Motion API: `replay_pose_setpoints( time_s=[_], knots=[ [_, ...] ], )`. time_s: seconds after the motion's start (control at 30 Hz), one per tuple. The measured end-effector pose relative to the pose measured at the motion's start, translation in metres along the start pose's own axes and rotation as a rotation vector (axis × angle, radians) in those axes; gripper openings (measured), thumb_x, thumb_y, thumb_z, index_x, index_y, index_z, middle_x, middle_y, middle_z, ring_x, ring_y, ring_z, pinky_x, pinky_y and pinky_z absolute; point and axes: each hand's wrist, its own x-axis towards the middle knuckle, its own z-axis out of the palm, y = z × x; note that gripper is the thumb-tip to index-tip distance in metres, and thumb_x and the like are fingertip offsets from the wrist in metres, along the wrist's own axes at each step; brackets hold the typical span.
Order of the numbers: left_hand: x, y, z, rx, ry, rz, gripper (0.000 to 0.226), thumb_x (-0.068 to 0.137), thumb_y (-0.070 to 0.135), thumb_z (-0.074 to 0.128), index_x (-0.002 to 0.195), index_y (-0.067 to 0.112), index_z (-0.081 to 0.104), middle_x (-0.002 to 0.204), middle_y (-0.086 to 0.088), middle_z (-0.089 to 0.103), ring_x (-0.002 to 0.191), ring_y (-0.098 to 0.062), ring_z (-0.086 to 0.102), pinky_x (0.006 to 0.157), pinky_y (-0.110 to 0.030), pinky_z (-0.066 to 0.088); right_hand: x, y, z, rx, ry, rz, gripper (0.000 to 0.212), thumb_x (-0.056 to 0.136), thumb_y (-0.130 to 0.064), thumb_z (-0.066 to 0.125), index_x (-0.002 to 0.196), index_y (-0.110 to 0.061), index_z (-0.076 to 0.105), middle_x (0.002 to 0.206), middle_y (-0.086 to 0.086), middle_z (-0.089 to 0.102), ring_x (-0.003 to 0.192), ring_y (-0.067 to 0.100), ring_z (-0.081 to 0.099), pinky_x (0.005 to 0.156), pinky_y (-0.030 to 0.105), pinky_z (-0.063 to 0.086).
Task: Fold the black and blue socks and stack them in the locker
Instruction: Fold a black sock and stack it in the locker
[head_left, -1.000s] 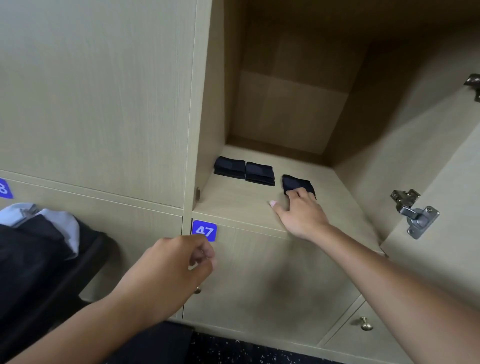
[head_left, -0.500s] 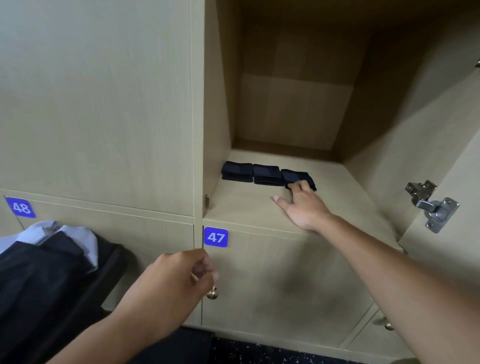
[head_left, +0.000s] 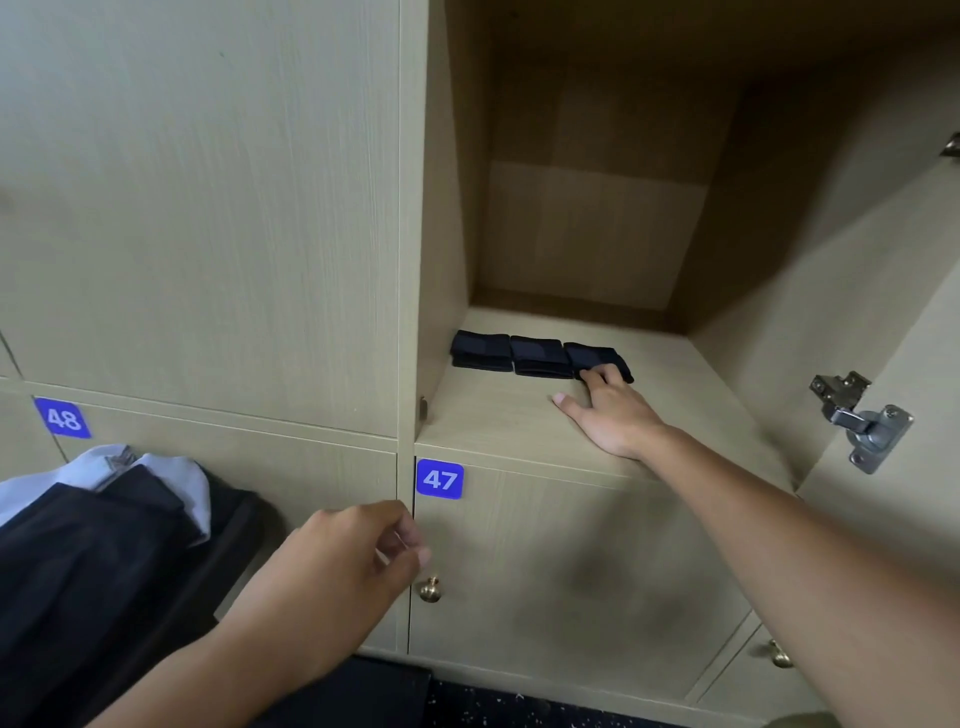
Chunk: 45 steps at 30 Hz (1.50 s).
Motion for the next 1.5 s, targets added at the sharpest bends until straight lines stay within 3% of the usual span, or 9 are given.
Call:
replay_pose_setpoints(
  time_s=[0.33, 0.47, 0.6, 0.8, 1.03, 1.17, 1.27, 1.5],
  knots=[
    [0.003, -0.001, -0.003, 0.026, 0.012, -0.013, 0.013, 0.093, 0.047, 0.063, 0.088, 0.035, 0.065, 0.086, 0.023, 0.07, 0.083, 0.004, 0.064, 0.083, -0.026, 0.053, -0.009, -0.002, -0.002, -0.013, 0.023, -0.057, 0.073, 0.1, -0.063, 0.04, 0.154, -0.015, 0.036, 0.152, 0.002, 0.036, 0.141, 0.027, 0.036, 0.116, 0.04, 0.03],
    [0.003, -0.004, -0.007, 0.052, -0.004, -0.02, 0.014, 0.092, 0.05, 0.063, 0.088, 0.037, 0.065, 0.088, 0.022, 0.07, 0.082, 0.003, 0.065, 0.083, -0.028, 0.054, -0.014, -0.007, -0.005, -0.136, 0.163, -0.096, 0.064, 0.101, -0.056, 0.043, 0.151, -0.015, 0.041, 0.148, 0.005, 0.044, 0.138, 0.027, 0.041, 0.118, 0.042, 0.027],
    [0.003, -0.009, -0.019, 0.052, 0.006, -0.048, 0.015, 0.091, 0.051, 0.064, 0.087, 0.036, 0.067, 0.084, 0.02, 0.07, 0.081, 0.002, 0.065, 0.082, -0.029, 0.054, -0.027, -0.031, -0.011, -0.203, 0.306, -0.211, 0.039, 0.102, -0.041, 0.047, 0.135, -0.02, 0.056, 0.133, 0.004, 0.056, 0.126, 0.025, 0.049, 0.105, 0.04, 0.037],
    [0.0, -0.021, -0.041, 0.087, 0.033, -0.096, 0.015, 0.093, 0.048, 0.064, 0.091, 0.033, 0.067, 0.088, 0.017, 0.069, 0.086, -0.003, 0.066, 0.086, -0.033, 0.054, -0.062, -0.085, -0.017, -0.011, 0.304, -0.347, 0.023, 0.101, -0.038, 0.051, 0.115, -0.02, 0.058, 0.111, -0.002, 0.064, 0.11, 0.021, 0.055, 0.088, 0.037, 0.043],
    [-0.014, -0.031, -0.08, 0.089, 0.13, -0.154, 0.015, 0.093, 0.044, 0.066, 0.093, 0.03, 0.07, 0.088, 0.015, 0.071, 0.084, -0.007, 0.067, 0.084, -0.032, 0.053, -0.103, -0.137, -0.011, 0.06, 0.268, -0.559, 0.014, 0.099, -0.04, 0.053, 0.092, -0.027, 0.054, 0.083, -0.011, 0.057, 0.082, 0.013, 0.053, 0.065, 0.03, 0.033],
    [-0.026, -0.048, -0.112, 0.079, 0.266, -0.239, 0.018, 0.095, 0.043, 0.064, 0.098, 0.026, 0.07, 0.089, 0.009, 0.075, 0.085, -0.002, 0.064, 0.075, -0.021, 0.047, -0.119, -0.167, -0.005, 0.078, 0.206, -0.677, 0.012, 0.1, -0.04, 0.051, 0.097, -0.029, 0.054, 0.086, -0.013, 0.056, 0.082, 0.012, 0.052, 0.066, 0.031, 0.037],
    [-0.036, -0.066, -0.134, 0.077, 0.349, -0.284, 0.02, 0.095, 0.041, 0.065, 0.099, 0.022, 0.072, 0.093, 0.005, 0.073, 0.087, -0.012, 0.065, 0.075, -0.028, 0.045, -0.126, -0.187, 0.002, 0.092, 0.171, -0.746, 0.015, 0.101, -0.042, 0.047, 0.103, -0.029, 0.055, 0.093, -0.016, 0.058, 0.085, 0.011, 0.052, 0.068, 0.033, 0.043],
    [-0.056, -0.108, -0.153, 0.1, 0.384, -0.429, 0.018, 0.089, 0.036, 0.074, 0.098, 0.02, 0.072, 0.094, 0.006, 0.072, 0.083, -0.011, 0.064, 0.066, -0.019, 0.04, -0.128, -0.218, 0.025, 0.083, 0.042, -0.811, 0.024, 0.101, -0.045, 0.048, 0.117, -0.028, 0.054, 0.105, -0.013, 0.061, 0.098, 0.018, 0.058, 0.074, 0.033, 0.043]
  ],
)
